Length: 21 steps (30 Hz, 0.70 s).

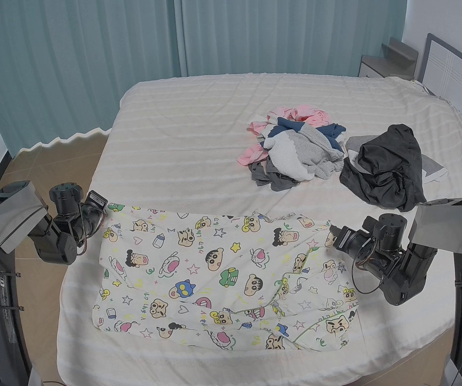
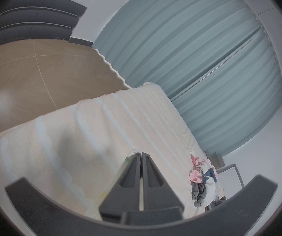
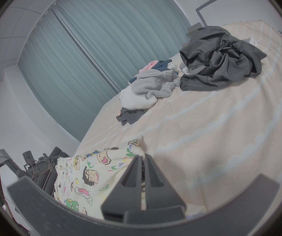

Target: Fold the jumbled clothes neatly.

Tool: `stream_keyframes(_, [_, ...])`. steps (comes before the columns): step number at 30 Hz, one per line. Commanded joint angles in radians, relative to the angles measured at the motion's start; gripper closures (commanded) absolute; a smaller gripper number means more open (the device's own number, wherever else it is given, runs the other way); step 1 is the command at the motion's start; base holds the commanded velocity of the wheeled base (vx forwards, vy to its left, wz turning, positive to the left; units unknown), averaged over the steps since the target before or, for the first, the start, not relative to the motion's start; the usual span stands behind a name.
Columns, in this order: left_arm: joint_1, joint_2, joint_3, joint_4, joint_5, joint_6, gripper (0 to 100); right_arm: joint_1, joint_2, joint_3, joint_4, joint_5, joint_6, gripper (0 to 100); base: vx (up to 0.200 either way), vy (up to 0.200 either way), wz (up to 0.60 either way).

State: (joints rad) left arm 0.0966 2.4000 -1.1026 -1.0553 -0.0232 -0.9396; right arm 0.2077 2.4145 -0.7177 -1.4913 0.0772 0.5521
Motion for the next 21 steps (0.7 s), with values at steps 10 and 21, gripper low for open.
stream_keyframes(10, [-0.003, 0.039, -0.011, 0.001, -0.058, 0.100, 0, -0.007, 0.038, -0.005, 0.008, -0.002, -0.004, 100, 0.000, 0.000, 0.00])
stream_keyframes(21, [0.029, 0.068, -0.060, -0.002, -0.017, 0.130, 0, -0.096, 0.002, 0.017, 0.000, -0.004, 0.000, 0, 0.000, 0.000, 0.00])
